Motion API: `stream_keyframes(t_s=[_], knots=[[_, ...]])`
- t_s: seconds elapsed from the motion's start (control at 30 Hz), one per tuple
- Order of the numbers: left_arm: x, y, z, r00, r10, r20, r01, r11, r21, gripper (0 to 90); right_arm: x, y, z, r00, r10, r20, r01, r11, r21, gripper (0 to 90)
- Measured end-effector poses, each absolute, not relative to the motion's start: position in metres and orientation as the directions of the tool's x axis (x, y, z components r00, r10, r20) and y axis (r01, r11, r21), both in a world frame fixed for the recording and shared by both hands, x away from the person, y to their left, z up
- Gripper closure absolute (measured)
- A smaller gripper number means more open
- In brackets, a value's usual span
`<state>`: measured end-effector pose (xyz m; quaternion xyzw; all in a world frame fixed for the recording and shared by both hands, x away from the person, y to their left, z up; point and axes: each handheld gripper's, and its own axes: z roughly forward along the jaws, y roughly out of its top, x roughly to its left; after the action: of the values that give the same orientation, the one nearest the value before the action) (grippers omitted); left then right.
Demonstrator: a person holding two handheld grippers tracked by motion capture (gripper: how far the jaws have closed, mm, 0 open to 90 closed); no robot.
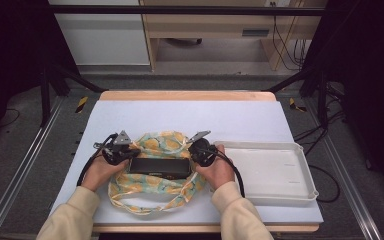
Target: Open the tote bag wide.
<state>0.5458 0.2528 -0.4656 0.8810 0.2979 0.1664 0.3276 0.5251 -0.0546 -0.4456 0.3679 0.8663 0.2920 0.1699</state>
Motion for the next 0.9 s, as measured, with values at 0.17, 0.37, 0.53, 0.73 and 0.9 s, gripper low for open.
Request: stream_keyframes(t_s=[0.17, 0.37, 0.53, 0.73, 0.9], knots=[[0.546, 0.253, -0.466, 0.767, 0.634, 0.098, 0.417, -0.609, 0.675, 90.0, 0.527, -0.054, -0.449, -0.667, 0.741, -0.072, 0.554, 0.558, 0.618, 90.0], [0.543, 0.254, -0.462, 0.767, 0.635, 0.097, 0.414, -0.603, 0.682, 90.0, 0.526, -0.056, -0.446, -0.669, 0.74, -0.068, 0.548, 0.553, 0.628, 90.0], [0.538, 0.256, -0.454, 0.763, 0.64, 0.094, 0.405, -0.585, 0.703, 90.0, 0.52, -0.063, -0.436, -0.668, 0.742, -0.062, 0.522, 0.526, 0.672, 90.0], [0.529, 0.257, -0.442, 0.761, 0.643, 0.087, 0.388, -0.558, 0.734, 90.0, 0.506, -0.072, -0.421, -0.672, 0.739, -0.052, 0.479, 0.487, 0.73, 90.0], [0.523, 0.256, -0.434, 0.766, 0.637, 0.091, 0.372, -0.553, 0.746, 90.0, 0.498, -0.075, -0.417, -0.682, 0.73, -0.042, 0.462, 0.475, 0.749, 90.0]])
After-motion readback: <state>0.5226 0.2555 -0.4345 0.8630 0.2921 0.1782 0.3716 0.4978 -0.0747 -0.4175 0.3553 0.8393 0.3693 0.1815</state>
